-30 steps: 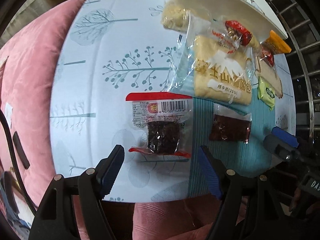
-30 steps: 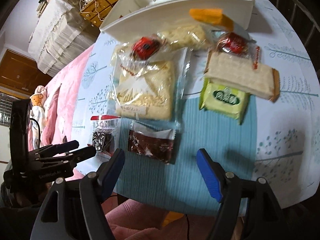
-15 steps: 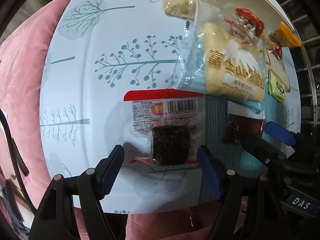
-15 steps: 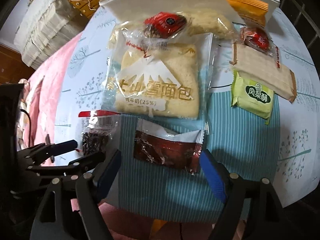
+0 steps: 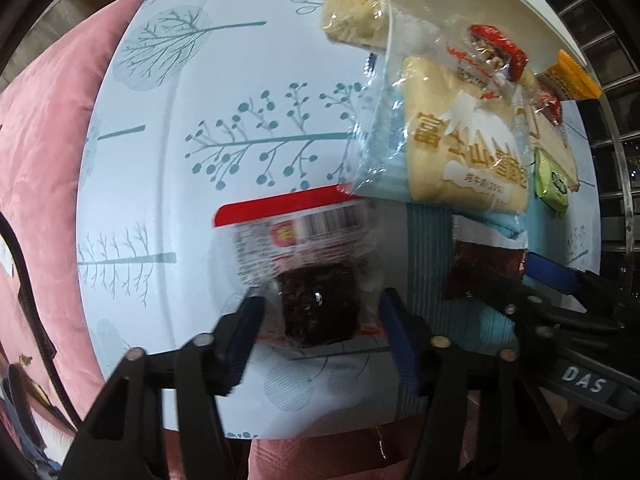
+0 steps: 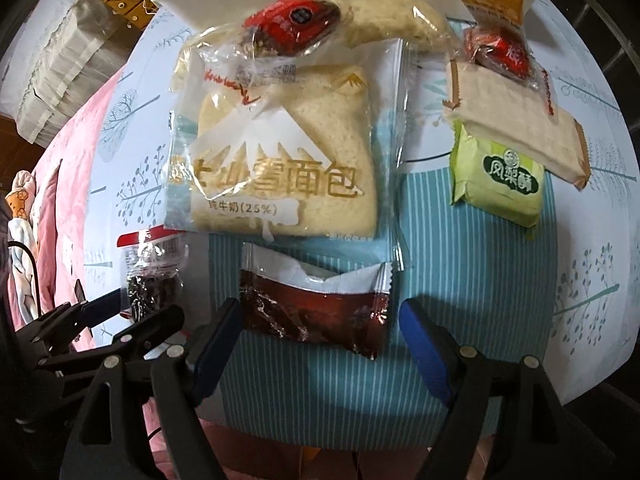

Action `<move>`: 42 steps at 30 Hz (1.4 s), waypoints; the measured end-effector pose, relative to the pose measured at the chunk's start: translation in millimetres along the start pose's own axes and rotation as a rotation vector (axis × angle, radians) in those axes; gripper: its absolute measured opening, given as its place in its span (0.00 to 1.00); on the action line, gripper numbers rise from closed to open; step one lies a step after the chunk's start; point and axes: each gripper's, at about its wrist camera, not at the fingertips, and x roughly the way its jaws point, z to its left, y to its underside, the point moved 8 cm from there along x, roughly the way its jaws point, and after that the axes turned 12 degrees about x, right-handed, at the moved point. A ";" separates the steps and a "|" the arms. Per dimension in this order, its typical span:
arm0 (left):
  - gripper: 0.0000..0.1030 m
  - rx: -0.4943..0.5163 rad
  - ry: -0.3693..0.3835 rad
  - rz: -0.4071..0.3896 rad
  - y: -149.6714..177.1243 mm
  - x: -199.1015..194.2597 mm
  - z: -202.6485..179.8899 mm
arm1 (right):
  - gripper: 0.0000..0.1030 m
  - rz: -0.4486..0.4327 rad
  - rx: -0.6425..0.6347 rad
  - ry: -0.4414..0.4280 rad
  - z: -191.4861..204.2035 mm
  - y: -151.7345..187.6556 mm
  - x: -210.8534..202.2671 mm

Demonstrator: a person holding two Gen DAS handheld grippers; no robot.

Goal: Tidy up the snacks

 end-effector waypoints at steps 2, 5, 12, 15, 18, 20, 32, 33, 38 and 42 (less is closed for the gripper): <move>0.48 -0.003 0.012 -0.010 -2.0 -1.5 -1.2 | 0.78 0.006 -0.010 0.009 1.7 -0.1 1.8; 0.45 -0.016 0.037 -0.031 -5.7 -3.1 2.7 | 0.78 0.009 -0.021 0.029 6.7 -0.2 5.0; 0.43 -0.010 0.063 -0.030 -10.3 -7.8 13.6 | 0.74 0.010 -0.050 0.131 15.8 -2.5 10.1; 0.43 -0.012 0.067 -0.034 -13.3 -9.3 24.0 | 0.68 0.006 -0.063 0.186 25.1 -3.0 13.6; 0.43 -0.010 0.073 -0.041 -16.8 -13.5 34.4 | 0.61 0.011 -0.053 0.202 31.9 -4.1 15.0; 0.43 0.004 0.034 -0.042 -18.8 -17.9 46.0 | 0.48 0.029 -0.049 0.191 37.5 -3.0 15.1; 0.43 0.112 0.057 -0.077 -20.0 -60.6 58.1 | 0.25 0.043 0.015 0.218 62.5 16.4 2.7; 0.43 0.124 0.057 -0.082 -20.0 -65.9 58.5 | 0.25 0.046 0.019 0.213 66.0 18.3 1.7; 0.43 0.177 0.053 -0.099 -22.8 -88.6 56.9 | 0.22 0.057 0.034 0.174 82.8 26.0 -11.0; 0.43 0.218 0.054 -0.098 -27.1 -105.5 50.4 | 0.22 0.061 0.034 0.132 92.7 21.9 -22.7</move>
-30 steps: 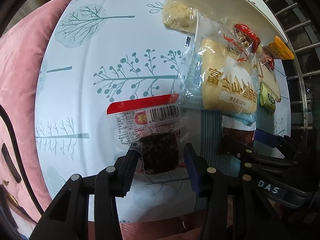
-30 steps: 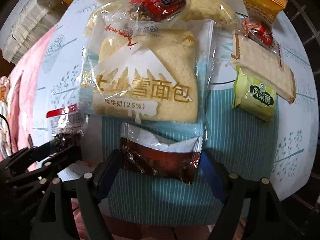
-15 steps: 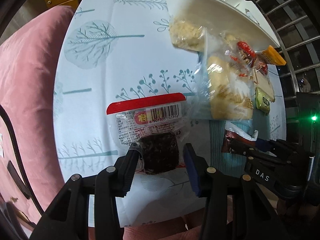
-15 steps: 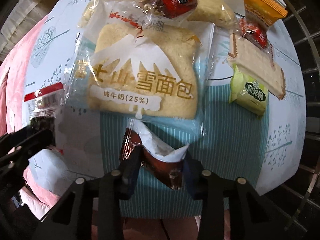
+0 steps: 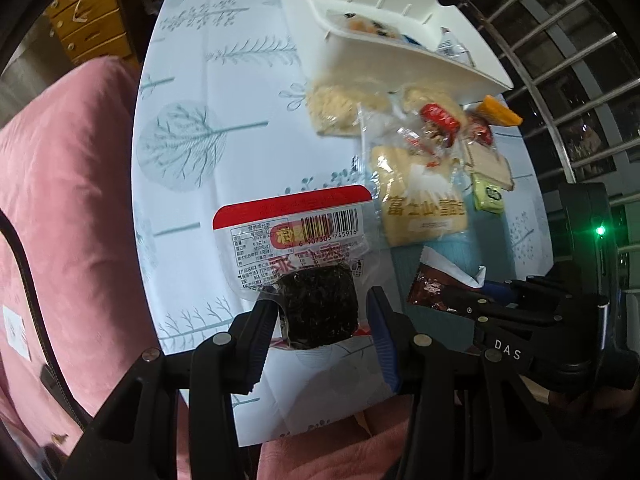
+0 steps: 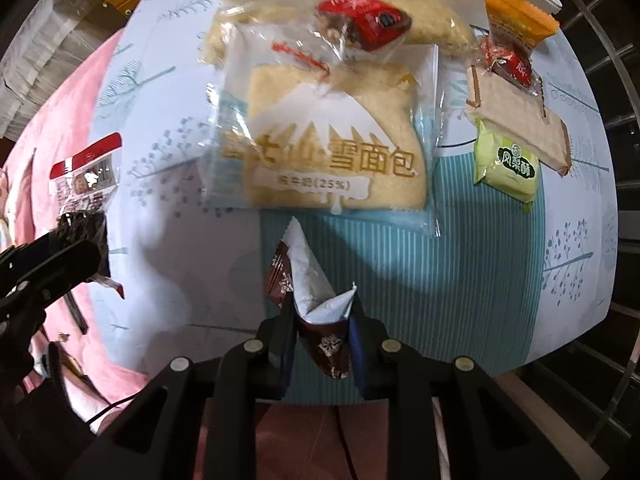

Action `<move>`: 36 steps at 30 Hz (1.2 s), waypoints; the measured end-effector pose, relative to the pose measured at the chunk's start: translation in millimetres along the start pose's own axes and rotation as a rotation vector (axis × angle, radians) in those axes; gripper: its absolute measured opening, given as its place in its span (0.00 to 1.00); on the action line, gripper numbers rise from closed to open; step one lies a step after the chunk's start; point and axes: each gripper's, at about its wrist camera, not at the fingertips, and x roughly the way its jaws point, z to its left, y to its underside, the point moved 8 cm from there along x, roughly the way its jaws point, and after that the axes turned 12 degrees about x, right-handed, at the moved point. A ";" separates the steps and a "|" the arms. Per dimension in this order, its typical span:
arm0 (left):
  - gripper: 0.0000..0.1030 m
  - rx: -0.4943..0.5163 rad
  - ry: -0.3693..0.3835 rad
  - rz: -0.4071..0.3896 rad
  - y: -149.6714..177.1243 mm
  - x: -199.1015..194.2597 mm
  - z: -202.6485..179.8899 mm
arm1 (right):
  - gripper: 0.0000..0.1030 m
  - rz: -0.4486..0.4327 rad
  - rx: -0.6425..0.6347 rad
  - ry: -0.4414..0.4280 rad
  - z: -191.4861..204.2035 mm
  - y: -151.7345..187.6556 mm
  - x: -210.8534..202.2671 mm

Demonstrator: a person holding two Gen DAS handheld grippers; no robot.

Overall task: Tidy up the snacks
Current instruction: 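Grasp the red-topped dark jerky bag with the left tool while the right tool grasps the brown bag, then carry both bags into the white tray and open both tools to release them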

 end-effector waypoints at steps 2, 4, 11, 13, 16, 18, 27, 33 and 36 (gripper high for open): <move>0.43 0.022 -0.028 0.019 -4.9 -10.0 -0.6 | 0.22 0.005 -0.006 -0.022 3.3 -2.6 -11.4; 0.43 0.039 -0.040 0.022 -13.0 -15.9 -3.8 | 0.22 0.011 -0.004 -0.048 6.8 -5.0 -22.8; 0.43 0.100 -0.088 -0.016 -45.8 -51.3 -6.7 | 0.22 -0.002 -0.004 -0.113 7.1 -17.5 -60.4; 0.43 0.107 -0.108 -0.024 -58.1 -60.2 -7.1 | 0.22 -0.019 -0.011 -0.134 0.6 -26.6 -69.5; 0.43 0.119 -0.132 -0.044 -76.8 -72.2 -8.7 | 0.22 -0.047 -0.019 -0.156 -8.7 -35.1 -86.7; 0.44 0.127 -0.143 -0.060 -89.8 -80.5 -9.3 | 0.22 -0.062 -0.018 -0.171 -7.7 -42.0 -95.4; 0.44 0.114 -0.168 -0.114 -152.5 -100.9 -13.2 | 0.22 -0.148 -0.030 -0.215 -26.3 -99.9 -136.3; 0.44 0.070 -0.176 -0.134 -193.2 -95.4 -16.7 | 0.22 -0.203 -0.030 -0.198 -45.4 -144.4 -147.9; 0.44 0.047 -0.169 -0.151 -211.7 -86.7 -19.0 | 0.22 -0.227 -0.035 -0.179 -55.3 -163.0 -146.4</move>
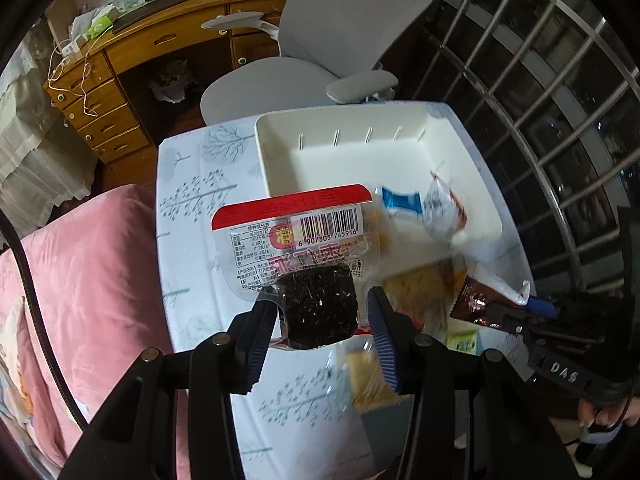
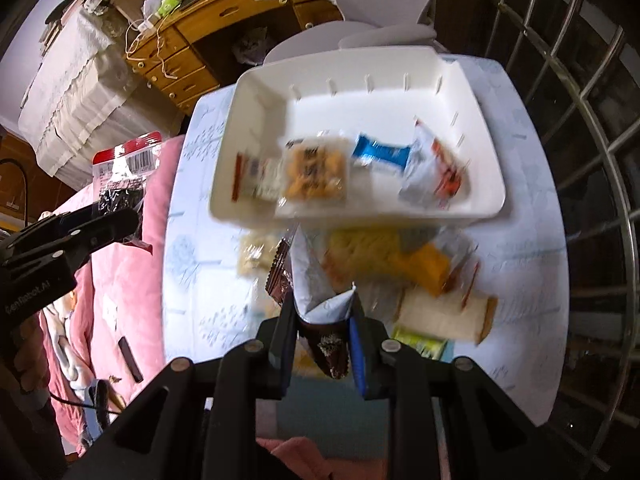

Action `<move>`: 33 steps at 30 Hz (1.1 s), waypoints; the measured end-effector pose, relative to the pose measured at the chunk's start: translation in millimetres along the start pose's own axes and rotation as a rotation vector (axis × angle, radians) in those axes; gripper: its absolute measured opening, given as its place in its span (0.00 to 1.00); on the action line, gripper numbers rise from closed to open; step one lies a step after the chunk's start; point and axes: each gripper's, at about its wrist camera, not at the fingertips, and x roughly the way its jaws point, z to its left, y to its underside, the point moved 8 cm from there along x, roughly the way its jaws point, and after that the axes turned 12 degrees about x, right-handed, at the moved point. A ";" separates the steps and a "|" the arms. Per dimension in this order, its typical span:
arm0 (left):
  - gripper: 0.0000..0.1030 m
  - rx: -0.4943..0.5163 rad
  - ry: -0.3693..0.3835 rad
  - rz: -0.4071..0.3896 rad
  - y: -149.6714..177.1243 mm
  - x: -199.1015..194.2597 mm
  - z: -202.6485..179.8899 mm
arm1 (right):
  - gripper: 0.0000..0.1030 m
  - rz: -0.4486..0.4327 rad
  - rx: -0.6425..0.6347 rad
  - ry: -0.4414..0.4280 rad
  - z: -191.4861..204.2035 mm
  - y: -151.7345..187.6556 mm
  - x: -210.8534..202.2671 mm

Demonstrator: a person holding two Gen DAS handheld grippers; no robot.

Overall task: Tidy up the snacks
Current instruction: 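Carry both bags into the white tray and open both tools to release them, then withdraw both tools from the tray back over the remaining snacks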

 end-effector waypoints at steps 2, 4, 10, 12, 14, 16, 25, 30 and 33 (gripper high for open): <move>0.44 -0.022 0.007 -0.010 -9.7 8.6 -1.6 | 0.22 -0.013 -0.014 0.014 -6.5 -9.4 5.0; 0.44 -0.049 0.026 -0.016 -17.7 20.3 -3.8 | 0.22 -0.023 -0.028 -0.013 -9.1 -17.5 10.4; 0.44 -0.112 0.042 -0.032 -33.2 57.2 -8.8 | 0.22 -0.099 -0.041 -0.053 -20.0 -43.3 15.8; 0.44 -0.130 0.048 -0.020 -34.0 69.2 -9.6 | 0.22 -0.112 -0.031 -0.075 -24.5 -51.3 19.7; 0.44 -0.136 0.053 -0.006 -33.7 79.0 -10.6 | 0.22 -0.112 -0.017 -0.095 -29.2 -58.5 25.5; 0.44 -0.144 0.048 -0.002 -33.4 85.8 -10.2 | 0.22 -0.110 -0.002 -0.115 -32.7 -63.5 30.6; 0.68 -0.202 0.057 0.014 -28.9 94.6 -1.0 | 0.43 -0.079 0.047 -0.147 -39.7 -72.2 47.2; 0.73 -0.187 0.058 0.013 -24.0 86.5 -2.1 | 0.43 -0.082 0.064 -0.148 -40.2 -67.4 43.7; 0.73 -0.179 0.063 0.011 -18.7 80.3 -4.1 | 0.43 -0.094 0.063 -0.135 -39.5 -62.8 37.2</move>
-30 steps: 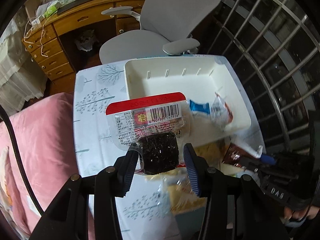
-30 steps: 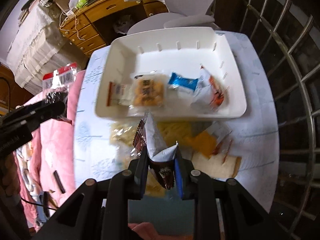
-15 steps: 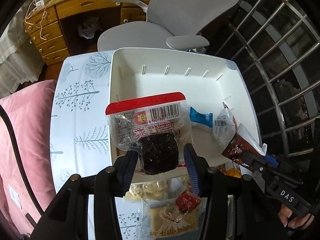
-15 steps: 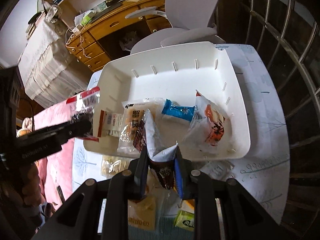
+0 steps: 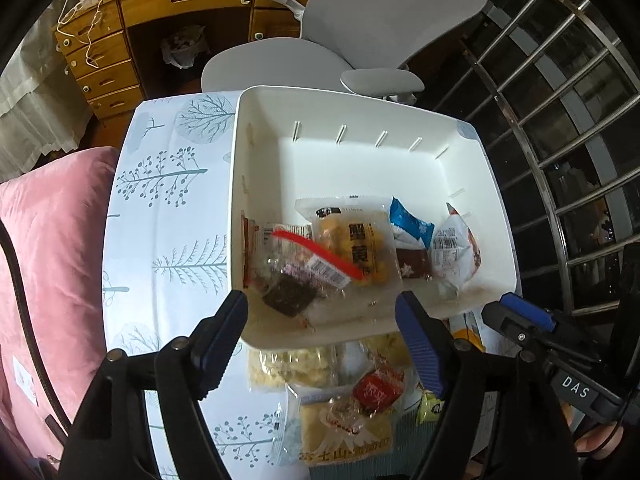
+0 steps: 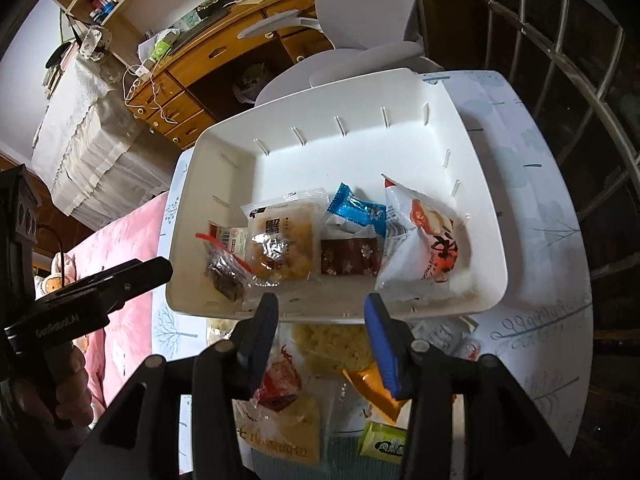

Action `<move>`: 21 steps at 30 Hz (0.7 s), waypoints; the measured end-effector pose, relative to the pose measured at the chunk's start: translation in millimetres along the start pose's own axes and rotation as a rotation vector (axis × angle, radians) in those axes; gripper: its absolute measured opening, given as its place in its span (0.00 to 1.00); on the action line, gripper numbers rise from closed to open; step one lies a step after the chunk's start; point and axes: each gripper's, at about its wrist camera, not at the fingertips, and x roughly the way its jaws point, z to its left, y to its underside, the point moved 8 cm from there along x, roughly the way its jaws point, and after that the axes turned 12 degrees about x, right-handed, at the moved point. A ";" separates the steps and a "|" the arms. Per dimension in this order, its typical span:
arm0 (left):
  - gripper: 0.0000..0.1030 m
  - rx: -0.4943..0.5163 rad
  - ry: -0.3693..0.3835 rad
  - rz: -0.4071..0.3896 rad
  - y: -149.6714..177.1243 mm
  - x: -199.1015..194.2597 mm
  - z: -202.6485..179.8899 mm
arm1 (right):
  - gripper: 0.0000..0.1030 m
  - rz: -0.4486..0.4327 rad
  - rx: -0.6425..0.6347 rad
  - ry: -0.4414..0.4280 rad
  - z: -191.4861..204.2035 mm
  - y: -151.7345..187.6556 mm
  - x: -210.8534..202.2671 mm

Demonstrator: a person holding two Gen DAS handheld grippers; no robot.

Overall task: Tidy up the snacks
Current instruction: 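Withdraw both tools from the tray back over the remaining snacks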

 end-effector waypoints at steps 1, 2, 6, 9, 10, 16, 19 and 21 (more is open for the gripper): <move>0.73 0.003 0.002 -0.002 1.9 -2.4 -0.4 | 0.43 -0.004 0.003 -0.001 0.2 2.0 -3.2; 0.73 0.006 0.005 -0.005 4.4 -5.1 -1.4 | 0.43 -0.007 0.005 0.001 0.5 3.8 -5.4; 0.73 0.025 0.024 -0.021 17.1 -19.8 -6.9 | 0.43 -0.037 0.007 0.016 2.8 15.1 -19.2; 0.73 0.046 0.038 -0.031 29.5 -31.1 -11.6 | 0.43 -0.062 0.028 0.020 2.3 26.5 -31.4; 0.73 0.052 0.039 -0.033 33.4 -34.4 -12.7 | 0.43 -0.070 0.039 0.019 1.8 30.5 -35.9; 0.73 0.095 0.058 -0.042 65.3 -54.6 -20.6 | 0.43 -0.121 0.094 0.019 -3.3 58.4 -58.1; 0.73 0.115 0.066 -0.045 81.9 -63.4 -23.4 | 0.43 -0.141 0.120 0.024 -6.8 75.2 -66.6; 0.73 0.130 0.068 -0.048 93.0 -68.7 -24.0 | 0.43 -0.146 0.137 0.029 -10.1 86.8 -69.7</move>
